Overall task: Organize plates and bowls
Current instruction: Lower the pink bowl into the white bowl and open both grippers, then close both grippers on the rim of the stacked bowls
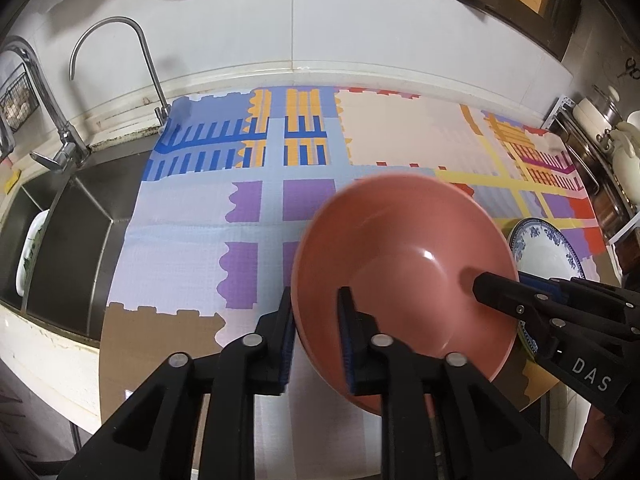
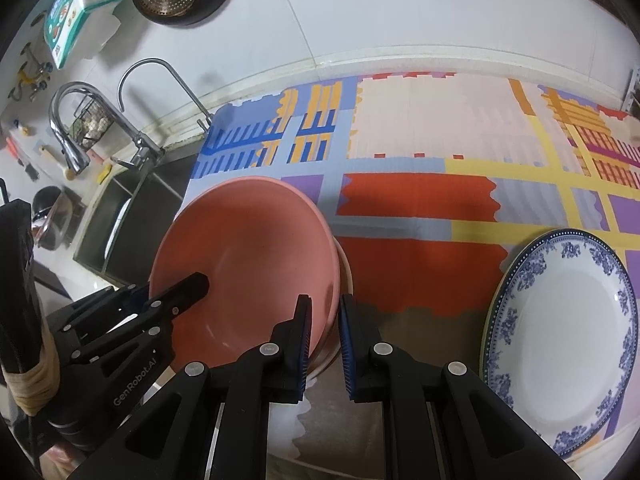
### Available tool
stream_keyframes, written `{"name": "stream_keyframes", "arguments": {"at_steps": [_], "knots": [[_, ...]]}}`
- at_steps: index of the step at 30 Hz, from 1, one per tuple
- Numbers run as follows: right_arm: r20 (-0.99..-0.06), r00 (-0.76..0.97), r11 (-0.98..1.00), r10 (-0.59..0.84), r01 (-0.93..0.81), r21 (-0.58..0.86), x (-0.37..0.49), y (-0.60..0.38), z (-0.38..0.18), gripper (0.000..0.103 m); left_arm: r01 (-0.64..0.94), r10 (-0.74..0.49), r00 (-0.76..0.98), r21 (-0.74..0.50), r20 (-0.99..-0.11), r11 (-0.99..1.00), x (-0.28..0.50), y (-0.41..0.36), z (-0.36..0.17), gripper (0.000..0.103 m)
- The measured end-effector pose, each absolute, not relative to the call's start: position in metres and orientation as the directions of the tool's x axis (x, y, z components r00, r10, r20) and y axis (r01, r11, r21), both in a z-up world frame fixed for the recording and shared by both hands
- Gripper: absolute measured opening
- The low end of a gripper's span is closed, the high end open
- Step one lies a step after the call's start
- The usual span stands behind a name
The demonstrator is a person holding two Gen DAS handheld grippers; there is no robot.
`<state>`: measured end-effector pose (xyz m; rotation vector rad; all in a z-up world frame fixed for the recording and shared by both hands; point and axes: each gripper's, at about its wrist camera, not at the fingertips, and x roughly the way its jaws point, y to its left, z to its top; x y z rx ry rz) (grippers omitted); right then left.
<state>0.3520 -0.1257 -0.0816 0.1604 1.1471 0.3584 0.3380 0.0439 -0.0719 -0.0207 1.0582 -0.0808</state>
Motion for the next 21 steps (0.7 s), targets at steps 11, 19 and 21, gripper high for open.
{"name": "stream_keyframes", "arguments": {"at_steps": [11, 19, 21], "knots": [[-0.853, 0.410, 0.945, 0.322, -0.190, 0.265, 0.345, -0.129, -0.075, 0.039, 0.061, -0.086, 0.503, -0.064, -0.860, 0.996, 0.333, 0.046, -0.066, 0.043], [-0.825, 0.461, 0.945, 0.326, -0.155, 0.287, 0.341, -0.134, -0.067, 0.046, 0.053, -0.081, 0.521, -0.063, -0.850, 0.997, 0.326, 0.051, -0.056, 0.044], [-0.820, 0.474, 0.947, 0.321, -0.146, 0.286, 0.340, -0.135, -0.066, 0.048, 0.046, -0.075, 0.526, -0.060, -0.847, 0.997, 0.324, 0.054, -0.053, 0.045]]}}
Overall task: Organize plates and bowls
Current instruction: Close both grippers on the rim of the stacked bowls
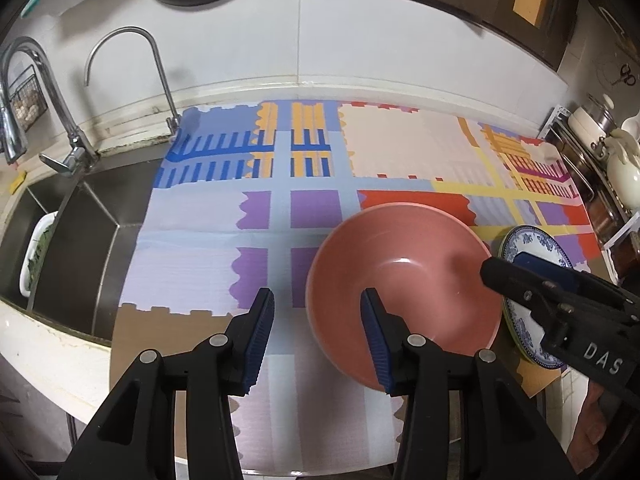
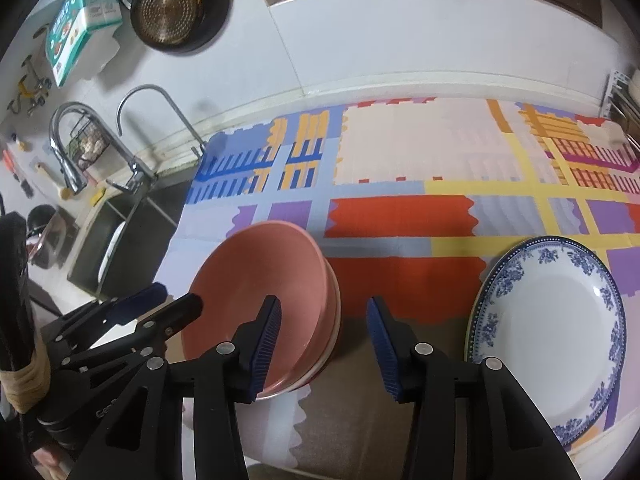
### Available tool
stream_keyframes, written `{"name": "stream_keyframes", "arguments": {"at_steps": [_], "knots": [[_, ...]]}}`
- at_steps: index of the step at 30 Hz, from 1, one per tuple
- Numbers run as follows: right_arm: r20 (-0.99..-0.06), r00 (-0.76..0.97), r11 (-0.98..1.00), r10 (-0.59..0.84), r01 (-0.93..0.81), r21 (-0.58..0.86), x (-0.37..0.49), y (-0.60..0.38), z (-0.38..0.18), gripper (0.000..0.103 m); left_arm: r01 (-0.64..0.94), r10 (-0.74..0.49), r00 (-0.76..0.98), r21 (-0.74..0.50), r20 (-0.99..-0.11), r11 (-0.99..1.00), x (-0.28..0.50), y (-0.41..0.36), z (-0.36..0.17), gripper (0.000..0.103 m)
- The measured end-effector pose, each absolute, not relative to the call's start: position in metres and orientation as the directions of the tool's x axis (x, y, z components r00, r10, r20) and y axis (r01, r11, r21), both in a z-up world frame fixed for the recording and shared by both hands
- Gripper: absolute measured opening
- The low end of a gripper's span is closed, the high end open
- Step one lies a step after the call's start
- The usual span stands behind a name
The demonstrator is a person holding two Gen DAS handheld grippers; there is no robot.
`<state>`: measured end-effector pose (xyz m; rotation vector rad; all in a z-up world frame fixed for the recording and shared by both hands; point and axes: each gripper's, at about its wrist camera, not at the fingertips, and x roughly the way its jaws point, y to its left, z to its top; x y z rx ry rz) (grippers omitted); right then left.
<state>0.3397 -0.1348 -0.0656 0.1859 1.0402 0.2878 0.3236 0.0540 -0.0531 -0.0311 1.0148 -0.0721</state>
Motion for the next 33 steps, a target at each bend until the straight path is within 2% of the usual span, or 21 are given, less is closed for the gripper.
{"name": "stream_keyframes", "arguments": {"at_steps": [4, 12, 18, 33], "knots": [[-0.807, 0.501, 0.950, 0.311, -0.139, 0.279, 0.339, -0.135, -0.060, 0.052, 0.025, -0.051, 0.547, -0.044, -0.836, 0.999, 0.319, 0.060, -0.047, 0.055], [-0.805, 0.512, 0.953, 0.299, -0.119, 0.278, 0.340, -0.135, -0.062, 0.054, 0.000, -0.015, 0.540, -0.018, -0.842, 1.000, 0.314, 0.069, -0.051, 0.055], [-0.830, 0.479, 0.956, 0.286, -0.080, 0.283, 0.339, -0.135, -0.075, 0.054, 0.025, -0.077, 0.487, -0.074, -0.870, 0.997, 0.324, 0.070, -0.067, 0.055], [-0.874, 0.375, 0.914, 0.310, 0.137, 0.383, 0.344, -0.133, -0.113, 0.054, 0.167, -0.254, 0.322, -0.210, -0.912, 0.963, 0.366, 0.065, -0.104, 0.051]]}}
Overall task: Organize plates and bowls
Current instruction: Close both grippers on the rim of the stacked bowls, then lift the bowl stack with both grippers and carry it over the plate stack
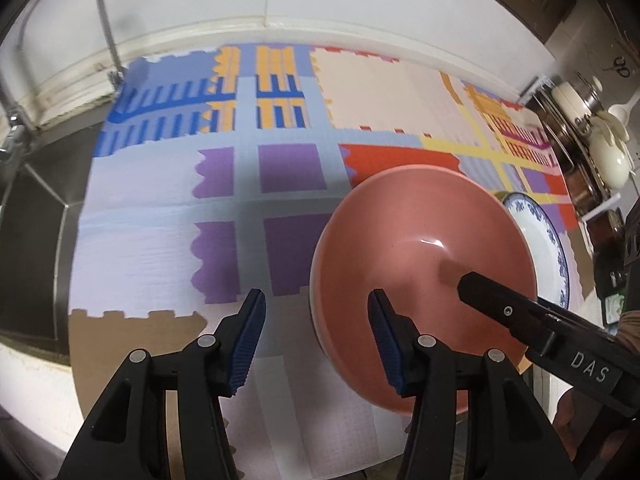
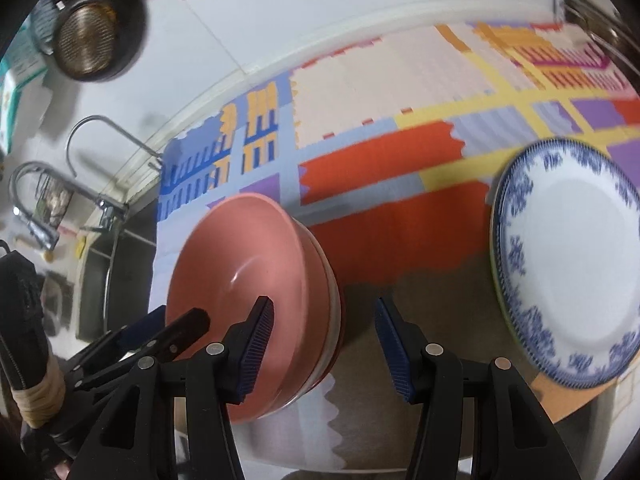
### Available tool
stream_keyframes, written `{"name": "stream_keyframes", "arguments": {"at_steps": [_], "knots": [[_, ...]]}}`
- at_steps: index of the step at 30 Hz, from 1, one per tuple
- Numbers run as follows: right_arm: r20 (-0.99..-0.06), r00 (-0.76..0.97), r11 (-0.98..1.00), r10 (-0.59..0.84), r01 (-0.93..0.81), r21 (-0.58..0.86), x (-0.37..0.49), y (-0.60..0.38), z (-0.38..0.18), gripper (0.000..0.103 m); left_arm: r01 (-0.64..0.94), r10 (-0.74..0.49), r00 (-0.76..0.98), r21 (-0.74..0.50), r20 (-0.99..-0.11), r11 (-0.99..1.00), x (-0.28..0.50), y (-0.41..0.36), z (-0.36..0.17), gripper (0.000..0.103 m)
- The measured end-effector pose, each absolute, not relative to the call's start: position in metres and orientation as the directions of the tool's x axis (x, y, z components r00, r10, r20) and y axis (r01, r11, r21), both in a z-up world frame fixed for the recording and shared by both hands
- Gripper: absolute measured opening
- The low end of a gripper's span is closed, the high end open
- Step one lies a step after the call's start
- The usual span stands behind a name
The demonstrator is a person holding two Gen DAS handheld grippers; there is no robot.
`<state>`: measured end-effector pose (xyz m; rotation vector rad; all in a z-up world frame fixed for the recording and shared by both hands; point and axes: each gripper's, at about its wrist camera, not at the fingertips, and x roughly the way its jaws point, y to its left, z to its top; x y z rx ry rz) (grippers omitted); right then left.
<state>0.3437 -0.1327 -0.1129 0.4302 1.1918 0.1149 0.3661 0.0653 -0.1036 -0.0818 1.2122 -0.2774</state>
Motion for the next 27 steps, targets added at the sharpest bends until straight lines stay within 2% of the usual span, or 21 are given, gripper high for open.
{"name": "stream_keyframes", "arguments": {"at_steps": [8, 15, 19, 27], "knots": [[-0.891, 0.328, 0.894, 0.315, 0.212, 0.395, 0.341, -0.124, -0.125, 0.054, 0.215, -0.312, 0.216, -0.267, -0.925, 0.939, 0.378, 0.064, -0.121, 0.042], [-0.903, 0.296, 0.879, 0.311, 0.273, 0.392, 0.340, -0.121, -0.135, 0.053, 0.243, -0.351, 0.183, -0.303, -0.919, 0.921, 0.383, 0.065, -0.124, 0.041], [-0.900, 0.294, 0.869, 0.322, 0.285, 0.404, 0.338, -0.119, -0.136, 0.042, 0.261, -0.361, 0.177, -0.310, -0.916, 0.914, 0.385, 0.063, -0.125, 0.039], [-0.906, 0.312, 0.865, 0.285, 0.324, 0.384, 0.333, -0.114, -0.133, 0.039, 0.295, -0.364, 0.163, -0.306, -0.917, 0.905, 0.383, 0.057, -0.125, 0.037]]}}
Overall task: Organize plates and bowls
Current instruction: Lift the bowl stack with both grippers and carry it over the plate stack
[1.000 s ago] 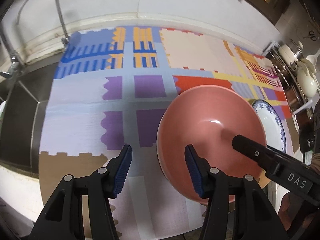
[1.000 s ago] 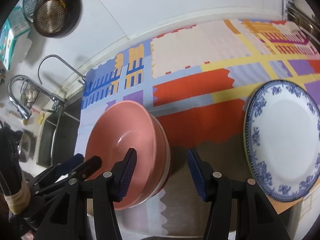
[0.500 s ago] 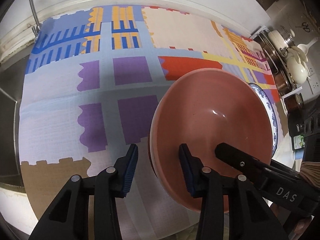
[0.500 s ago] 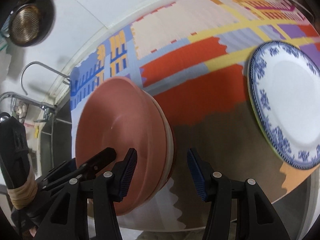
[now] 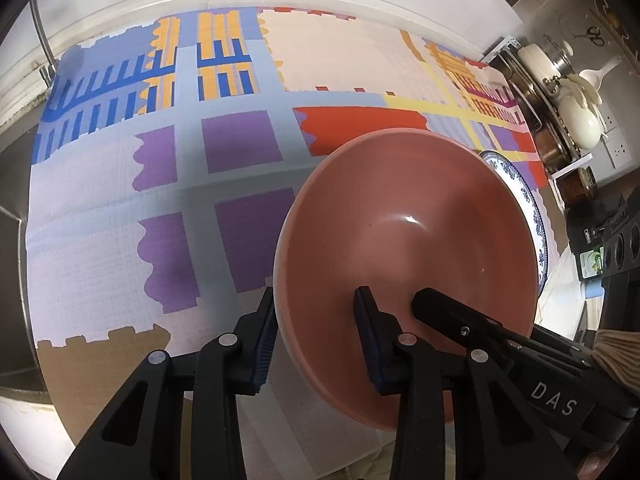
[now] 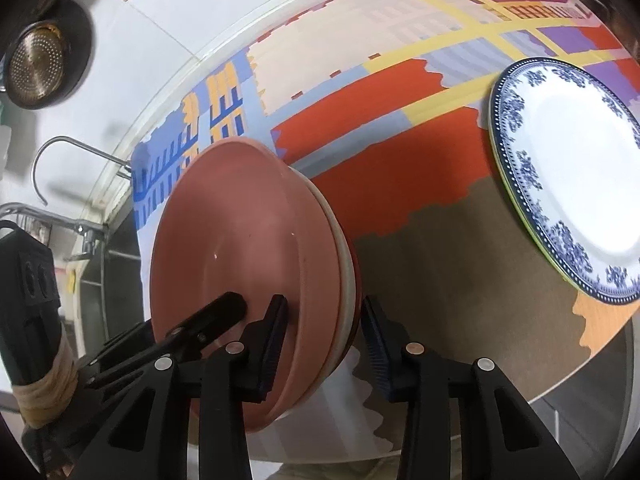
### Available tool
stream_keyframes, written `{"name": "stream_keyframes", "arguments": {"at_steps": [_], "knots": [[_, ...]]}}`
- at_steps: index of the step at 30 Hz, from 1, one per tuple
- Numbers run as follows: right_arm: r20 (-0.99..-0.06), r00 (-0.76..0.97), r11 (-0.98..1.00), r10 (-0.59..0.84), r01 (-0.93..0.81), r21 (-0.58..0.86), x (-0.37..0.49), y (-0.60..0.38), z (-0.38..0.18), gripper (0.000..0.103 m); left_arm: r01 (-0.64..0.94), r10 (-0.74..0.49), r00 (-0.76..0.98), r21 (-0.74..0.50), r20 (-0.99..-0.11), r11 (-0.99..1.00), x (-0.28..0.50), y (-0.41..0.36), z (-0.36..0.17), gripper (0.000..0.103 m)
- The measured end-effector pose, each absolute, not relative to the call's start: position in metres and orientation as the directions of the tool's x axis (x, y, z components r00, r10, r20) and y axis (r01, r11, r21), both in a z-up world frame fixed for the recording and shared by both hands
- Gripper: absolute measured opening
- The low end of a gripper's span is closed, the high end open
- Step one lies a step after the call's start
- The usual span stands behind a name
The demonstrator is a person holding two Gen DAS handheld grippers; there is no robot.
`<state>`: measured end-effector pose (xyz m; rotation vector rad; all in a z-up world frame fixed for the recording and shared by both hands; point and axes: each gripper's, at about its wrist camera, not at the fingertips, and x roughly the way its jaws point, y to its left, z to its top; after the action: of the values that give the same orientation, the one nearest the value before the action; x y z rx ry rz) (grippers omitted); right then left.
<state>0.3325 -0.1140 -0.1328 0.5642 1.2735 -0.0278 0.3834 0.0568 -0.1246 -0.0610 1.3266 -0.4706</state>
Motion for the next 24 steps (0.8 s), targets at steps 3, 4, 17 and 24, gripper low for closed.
{"name": "stream_keyframes", "arguments": {"at_steps": [3, 4, 17, 24], "knots": [[-0.907, 0.313, 0.857, 0.281, 0.343, 0.384, 0.330, -0.113, -0.133, 0.039, 0.298, -0.360, 0.162, -0.302, -0.919, 0.905, 0.383, 0.056, -0.124, 0.037], [-0.907, 0.314, 0.854, 0.281, 0.350, 0.386, 0.329, -0.114, -0.132, 0.039, 0.302, -0.359, 0.161, -0.301, -0.919, 0.905, 0.383, 0.056, -0.124, 0.037], [-0.894, 0.368, 0.831, 0.256, 0.389, 0.398, 0.318, -0.117, -0.121, 0.039, 0.351, -0.375, 0.199, -0.291, -0.906, 0.890, 0.380, 0.051, -0.106, 0.037], [-0.880, 0.412, 0.830, 0.236, 0.386, 0.403, 0.309, -0.128, -0.105, 0.039, 0.402, -0.395, 0.227, -0.284, -0.890, 0.871, 0.376, 0.033, -0.087, 0.037]]}}
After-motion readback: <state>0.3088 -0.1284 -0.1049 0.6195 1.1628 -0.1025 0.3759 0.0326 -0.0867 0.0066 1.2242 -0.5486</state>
